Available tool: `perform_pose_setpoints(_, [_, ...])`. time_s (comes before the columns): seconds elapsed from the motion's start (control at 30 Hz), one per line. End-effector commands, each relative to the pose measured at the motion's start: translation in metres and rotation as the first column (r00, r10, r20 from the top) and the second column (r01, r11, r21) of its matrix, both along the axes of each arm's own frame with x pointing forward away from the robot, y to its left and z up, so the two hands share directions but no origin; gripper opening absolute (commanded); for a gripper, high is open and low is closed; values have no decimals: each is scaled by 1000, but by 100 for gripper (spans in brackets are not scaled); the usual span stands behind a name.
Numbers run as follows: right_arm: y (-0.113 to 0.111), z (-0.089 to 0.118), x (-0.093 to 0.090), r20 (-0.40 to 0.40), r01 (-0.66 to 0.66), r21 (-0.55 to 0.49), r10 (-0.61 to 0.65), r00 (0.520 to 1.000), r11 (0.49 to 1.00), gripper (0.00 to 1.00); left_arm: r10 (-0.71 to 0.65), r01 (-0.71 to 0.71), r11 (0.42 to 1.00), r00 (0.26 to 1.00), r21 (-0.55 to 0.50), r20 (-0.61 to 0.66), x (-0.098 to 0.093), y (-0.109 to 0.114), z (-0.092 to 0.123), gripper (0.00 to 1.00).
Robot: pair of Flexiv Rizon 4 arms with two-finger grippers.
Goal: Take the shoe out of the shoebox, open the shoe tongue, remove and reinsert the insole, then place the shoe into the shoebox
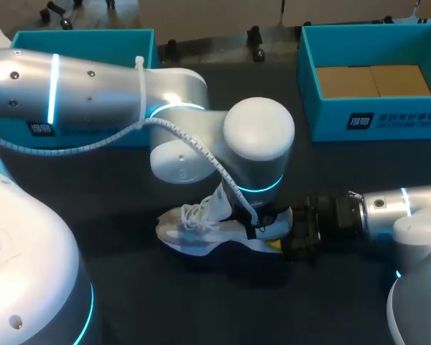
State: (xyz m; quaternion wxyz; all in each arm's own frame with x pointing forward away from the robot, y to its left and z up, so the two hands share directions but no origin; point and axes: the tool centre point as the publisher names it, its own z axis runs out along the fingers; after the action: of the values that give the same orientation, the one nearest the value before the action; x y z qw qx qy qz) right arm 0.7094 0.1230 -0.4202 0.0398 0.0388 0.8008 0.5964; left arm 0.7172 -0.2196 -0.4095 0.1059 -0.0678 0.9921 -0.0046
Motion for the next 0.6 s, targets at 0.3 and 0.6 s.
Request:
perform_pose_setpoints(0.3, [3,3,-3,-1,-3,-5,3,1000,1000,0,-3,0,1000,995,-29,-96,13,6,-8,0])
perform_pose_setpoints(0.6, [3,3,-3,-1,-3,-5,3,1000,1000,0,-34,19,997,972,-70,-233,9,13,15,0])
